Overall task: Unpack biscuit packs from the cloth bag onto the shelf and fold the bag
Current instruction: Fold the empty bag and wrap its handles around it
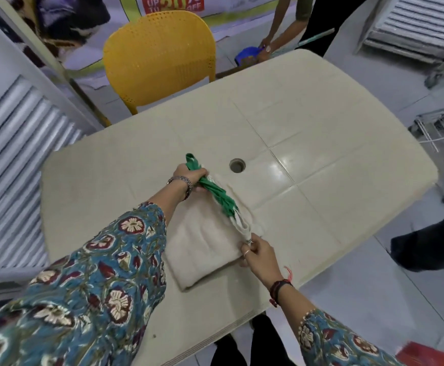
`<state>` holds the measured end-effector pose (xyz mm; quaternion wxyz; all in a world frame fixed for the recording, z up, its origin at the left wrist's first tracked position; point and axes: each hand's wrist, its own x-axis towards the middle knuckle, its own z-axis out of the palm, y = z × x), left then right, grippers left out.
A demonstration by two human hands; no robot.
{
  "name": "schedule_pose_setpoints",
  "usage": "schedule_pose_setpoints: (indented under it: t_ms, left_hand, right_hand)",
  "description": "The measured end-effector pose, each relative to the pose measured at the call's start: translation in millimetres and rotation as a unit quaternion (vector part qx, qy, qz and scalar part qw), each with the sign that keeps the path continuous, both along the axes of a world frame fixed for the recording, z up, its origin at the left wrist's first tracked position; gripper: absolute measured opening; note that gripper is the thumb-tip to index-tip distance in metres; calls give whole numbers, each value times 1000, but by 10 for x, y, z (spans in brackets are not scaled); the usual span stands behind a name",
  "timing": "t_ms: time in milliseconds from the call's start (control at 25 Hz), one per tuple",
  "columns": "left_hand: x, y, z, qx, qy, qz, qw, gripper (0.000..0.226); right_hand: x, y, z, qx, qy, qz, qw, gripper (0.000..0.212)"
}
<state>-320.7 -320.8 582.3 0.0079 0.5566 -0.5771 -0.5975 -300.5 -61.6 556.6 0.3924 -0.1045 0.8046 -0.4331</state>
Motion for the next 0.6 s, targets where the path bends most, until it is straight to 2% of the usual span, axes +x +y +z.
schedule_pose_setpoints:
  t_ms: [120,320,440,520,600]
  left_hand:
    - [-120,45,-108,-20,-11,-30,999,19]
    - [-215,121,-115,37,36,-39,998,15]
    - [-143,187,-25,150,130,40,979,5]
    - [-27,258,-47,169,197,122,958,7]
    - [172,422,-138,178,239,216,930,8]
  right_hand:
    - [-77,35,-39,0,-50,-48,998,18]
    - [-265,43,-67,17,-71,-106,992,23]
    - [-378,28,-86,32,-45,-106,993,21]
    - [-423,23,-123,42,-18,-106,993,24]
    - [-429,24,-150,51,20,-100,993,15]
